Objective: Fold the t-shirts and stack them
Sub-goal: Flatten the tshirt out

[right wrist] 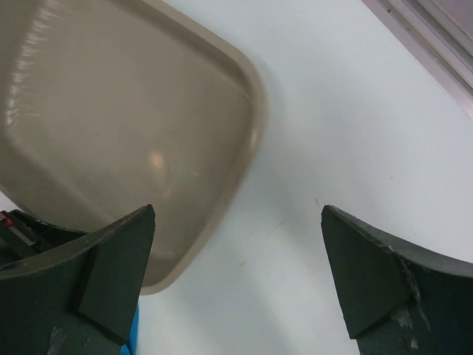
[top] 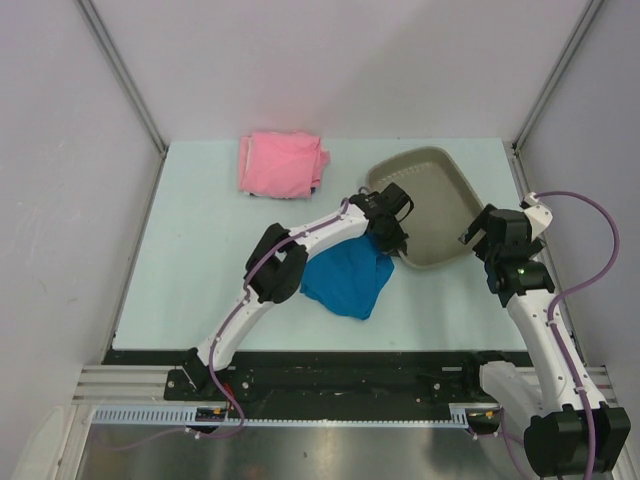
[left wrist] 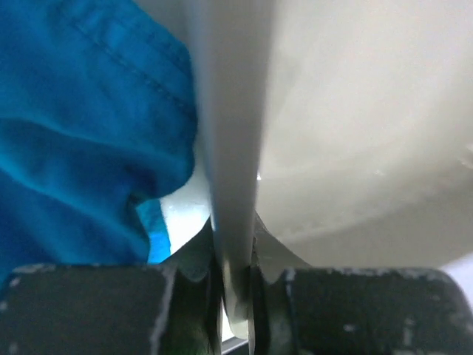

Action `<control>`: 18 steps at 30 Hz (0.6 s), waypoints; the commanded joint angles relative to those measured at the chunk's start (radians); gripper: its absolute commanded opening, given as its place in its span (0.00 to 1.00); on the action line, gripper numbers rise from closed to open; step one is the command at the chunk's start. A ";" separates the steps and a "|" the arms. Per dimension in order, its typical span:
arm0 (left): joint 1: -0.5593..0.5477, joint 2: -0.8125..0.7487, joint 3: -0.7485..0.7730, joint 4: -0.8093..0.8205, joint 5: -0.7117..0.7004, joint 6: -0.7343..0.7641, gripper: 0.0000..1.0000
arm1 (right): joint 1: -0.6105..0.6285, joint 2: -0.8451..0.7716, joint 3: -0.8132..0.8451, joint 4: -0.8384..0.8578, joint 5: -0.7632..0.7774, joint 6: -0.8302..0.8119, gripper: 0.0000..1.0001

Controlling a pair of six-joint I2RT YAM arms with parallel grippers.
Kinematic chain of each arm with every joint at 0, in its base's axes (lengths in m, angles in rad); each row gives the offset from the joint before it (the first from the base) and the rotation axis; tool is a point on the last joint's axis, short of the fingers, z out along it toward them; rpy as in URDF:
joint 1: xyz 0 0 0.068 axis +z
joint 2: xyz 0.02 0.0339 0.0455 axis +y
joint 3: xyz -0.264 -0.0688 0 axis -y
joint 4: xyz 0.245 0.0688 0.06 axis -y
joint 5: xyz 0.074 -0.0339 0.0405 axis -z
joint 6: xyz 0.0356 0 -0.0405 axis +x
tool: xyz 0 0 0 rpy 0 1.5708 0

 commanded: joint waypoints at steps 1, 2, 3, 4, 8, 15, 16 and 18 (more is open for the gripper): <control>0.010 -0.026 -0.022 0.027 0.011 0.039 0.00 | -0.002 -0.019 -0.001 0.022 0.003 -0.002 1.00; 0.010 -0.045 -0.021 0.035 0.011 0.054 0.00 | -0.004 -0.022 -0.003 0.022 0.009 -0.004 1.00; 0.014 -0.058 -0.018 0.043 0.011 0.094 0.00 | -0.003 -0.023 -0.004 0.021 0.009 -0.005 1.00; 0.016 -0.075 -0.007 0.041 0.006 0.117 0.00 | -0.004 -0.033 -0.003 0.019 0.015 -0.005 1.00; 0.050 -0.203 -0.001 -0.034 -0.056 0.232 0.00 | -0.003 -0.068 -0.003 0.015 0.032 0.001 1.00; 0.227 -0.574 -0.172 -0.151 -0.158 0.379 0.00 | 0.011 -0.070 -0.003 0.004 0.012 0.015 1.00; 0.252 -0.658 -0.195 -0.158 -0.167 0.387 0.00 | 0.019 -0.069 -0.006 0.001 0.012 0.018 1.00; 0.330 -0.734 -0.264 -0.196 -0.204 0.396 0.00 | 0.031 -0.079 -0.006 -0.001 0.009 0.024 1.00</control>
